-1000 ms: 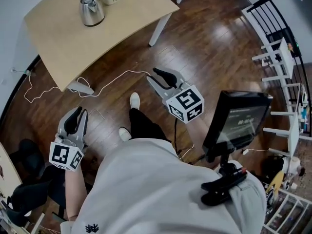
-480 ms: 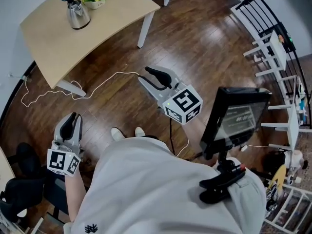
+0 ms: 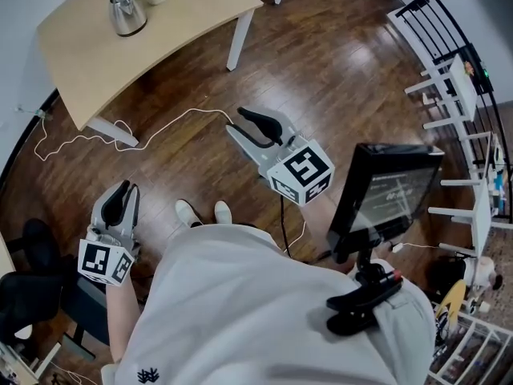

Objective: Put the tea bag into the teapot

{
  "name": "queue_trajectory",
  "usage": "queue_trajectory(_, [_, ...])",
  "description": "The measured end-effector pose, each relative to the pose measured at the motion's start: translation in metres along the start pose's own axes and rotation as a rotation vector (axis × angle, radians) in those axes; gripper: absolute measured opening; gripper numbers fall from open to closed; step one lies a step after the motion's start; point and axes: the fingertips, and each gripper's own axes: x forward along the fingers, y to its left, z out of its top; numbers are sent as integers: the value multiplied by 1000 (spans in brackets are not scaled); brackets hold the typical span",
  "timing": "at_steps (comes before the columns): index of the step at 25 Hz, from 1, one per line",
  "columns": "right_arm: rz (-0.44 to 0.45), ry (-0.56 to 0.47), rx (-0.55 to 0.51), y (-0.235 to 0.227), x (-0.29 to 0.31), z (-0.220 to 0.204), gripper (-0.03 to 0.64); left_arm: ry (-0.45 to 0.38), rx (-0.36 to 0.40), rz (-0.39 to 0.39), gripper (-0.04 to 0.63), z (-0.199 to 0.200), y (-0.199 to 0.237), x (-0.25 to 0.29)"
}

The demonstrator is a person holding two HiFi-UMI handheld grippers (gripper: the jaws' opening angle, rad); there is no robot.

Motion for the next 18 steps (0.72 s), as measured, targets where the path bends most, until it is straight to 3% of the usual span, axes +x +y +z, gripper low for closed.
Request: queue_trajectory(18, [9,25,-31,7,5,-3,126,13,-7,-1,41,-9,1,3])
